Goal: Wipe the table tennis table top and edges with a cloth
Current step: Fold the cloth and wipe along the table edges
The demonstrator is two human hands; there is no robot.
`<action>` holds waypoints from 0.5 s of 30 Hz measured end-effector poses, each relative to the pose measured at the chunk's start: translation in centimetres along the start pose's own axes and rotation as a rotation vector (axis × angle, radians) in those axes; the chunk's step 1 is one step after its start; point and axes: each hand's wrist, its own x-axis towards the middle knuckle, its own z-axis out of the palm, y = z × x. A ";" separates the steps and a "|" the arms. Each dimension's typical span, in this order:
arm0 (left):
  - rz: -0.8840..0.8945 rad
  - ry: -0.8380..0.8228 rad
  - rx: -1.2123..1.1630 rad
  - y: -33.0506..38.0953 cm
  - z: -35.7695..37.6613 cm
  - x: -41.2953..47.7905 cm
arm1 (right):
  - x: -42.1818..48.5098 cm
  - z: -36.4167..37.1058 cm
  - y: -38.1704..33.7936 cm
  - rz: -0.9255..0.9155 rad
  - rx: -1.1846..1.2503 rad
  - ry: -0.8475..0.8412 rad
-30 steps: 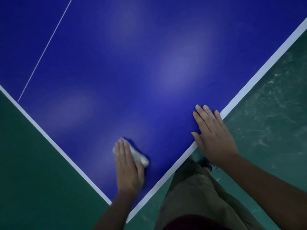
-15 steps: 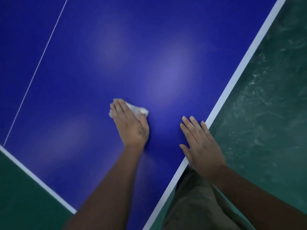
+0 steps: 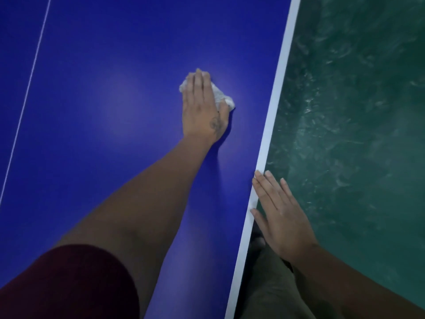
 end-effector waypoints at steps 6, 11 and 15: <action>0.226 0.014 -0.073 4.8 1.0 -1.6 | 0.0 -0.6 0.9 0.309 0.335 0.100; 0.173 -0.005 -0.195 8.6 1.3 -7.6 | 2.6 -0.2 -1.7 0.917 1.088 0.149; 0.056 -0.088 -0.305 11.9 0.9 -13.0 | 4.8 -1.2 -2.2 1.125 1.684 0.248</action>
